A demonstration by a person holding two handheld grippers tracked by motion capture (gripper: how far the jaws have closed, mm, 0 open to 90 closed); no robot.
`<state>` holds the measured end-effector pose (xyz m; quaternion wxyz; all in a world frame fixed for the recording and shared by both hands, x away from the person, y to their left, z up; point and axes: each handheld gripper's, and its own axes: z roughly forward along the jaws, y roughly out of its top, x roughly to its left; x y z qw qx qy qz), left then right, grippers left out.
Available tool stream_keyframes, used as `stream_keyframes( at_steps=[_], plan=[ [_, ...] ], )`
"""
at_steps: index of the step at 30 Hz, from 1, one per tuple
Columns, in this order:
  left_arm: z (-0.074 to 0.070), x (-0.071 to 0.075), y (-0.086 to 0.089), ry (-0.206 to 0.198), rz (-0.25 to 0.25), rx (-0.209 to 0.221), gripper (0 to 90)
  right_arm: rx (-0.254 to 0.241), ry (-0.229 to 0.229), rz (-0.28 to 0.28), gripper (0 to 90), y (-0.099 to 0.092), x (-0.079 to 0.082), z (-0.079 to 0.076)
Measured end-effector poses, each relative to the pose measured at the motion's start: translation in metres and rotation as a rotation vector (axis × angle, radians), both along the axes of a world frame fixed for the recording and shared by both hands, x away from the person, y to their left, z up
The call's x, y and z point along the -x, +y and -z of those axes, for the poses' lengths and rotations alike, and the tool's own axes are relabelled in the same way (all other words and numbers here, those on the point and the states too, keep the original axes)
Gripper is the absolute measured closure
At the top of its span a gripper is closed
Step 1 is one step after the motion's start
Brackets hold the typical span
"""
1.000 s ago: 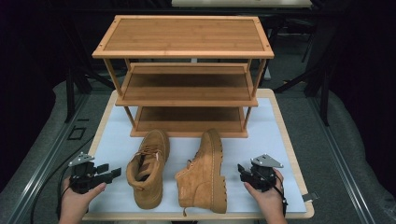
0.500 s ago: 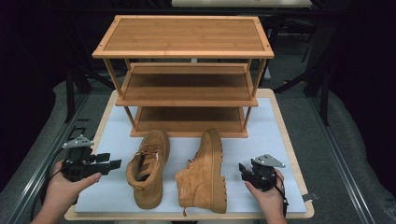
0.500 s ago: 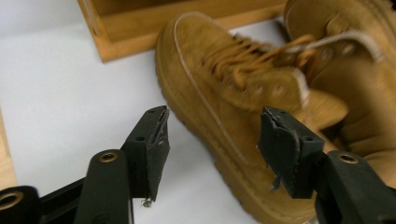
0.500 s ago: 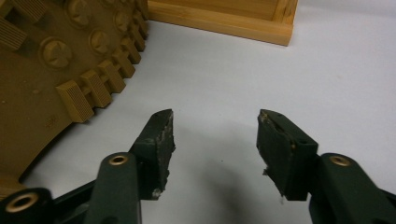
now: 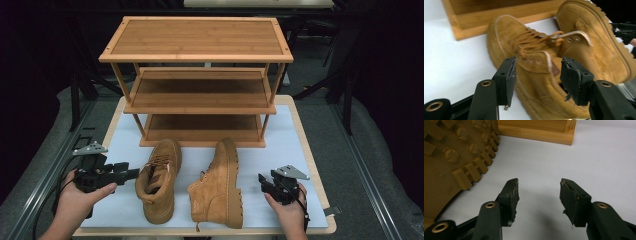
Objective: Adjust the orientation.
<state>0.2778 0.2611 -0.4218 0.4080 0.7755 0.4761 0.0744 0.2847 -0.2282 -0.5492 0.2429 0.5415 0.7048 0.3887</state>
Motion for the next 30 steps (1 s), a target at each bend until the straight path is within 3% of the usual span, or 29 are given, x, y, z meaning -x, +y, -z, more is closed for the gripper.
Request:
stream_keyframes(
  at_steps=[3, 7, 11, 12, 14, 15, 16, 18, 21, 24, 28, 29, 30],
  plan=[
    [0.005, 0.003, -0.004, 0.004, -0.004, -0.003, 46.3, -0.002, 0.002, -0.006, 48.6, 0.001, 0.0, 0.0],
    [0.024, 0.009, -0.014, 0.027, -0.002, -0.003, 46.6, -0.006, 0.005, 0.0, 48.3, 0.0, 0.0, 0.001],
    [0.031, 0.009, -0.018, 0.031, -0.008, 0.009, 53.2, -0.021, 0.01, 0.002, 48.2, -0.001, -0.001, 0.001],
    [0.029, 0.008, -0.019, 0.037, -0.011, -0.002, 53.2, -0.026, 0.008, -0.003, 48.1, -0.001, -0.001, 0.002],
    [0.025, 0.006, -0.019, 0.037, 0.011, -0.052, 61.4, -0.022, 0.017, 0.0, 48.2, -0.001, -0.001, 0.002],
    [0.025, 0.006, -0.019, 0.037, 0.011, -0.052, 65.7, -0.022, 0.017, 0.0, 48.2, -0.001, -0.001, 0.002],
    [0.021, 0.003, -0.016, 0.05, 0.027, -0.09, 68.6, -0.03, 0.018, -0.01, 48.3, -0.001, -0.001, 0.002],
    [0.019, 0.0, -0.013, 0.052, 0.029, -0.105, 70.4, -0.029, 0.017, -0.006, 48.4, -0.001, -0.001, 0.002],
    [0.013, -0.007, -0.004, 0.02, 0.008, -0.191, 76.4, -0.037, 0.015, 0.001, 48.6, -0.001, -0.001, 0.003],
    [0.009, -0.026, 0.011, 0.035, 0.023, -0.226, 77.4, -0.048, 0.018, 0.001, 48.7, -0.002, -0.002, 0.003],
    [0.006, -0.039, 0.017, 0.059, 0.047, -0.241, 77.1, -0.049, 0.016, 0.005, 48.8, -0.003, -0.002, 0.003],
    [0.004, -0.045, 0.017, 0.1, 0.051, -0.265, 76.7, -0.05, 0.018, 0.005, 48.8, -0.003, -0.002, 0.003],
    [0.004, -0.045, 0.017, 0.1, 0.051, -0.265, 75.1, -0.049, 0.022, 0.005, 48.7, -0.003, -0.002, 0.004]
  ],
)
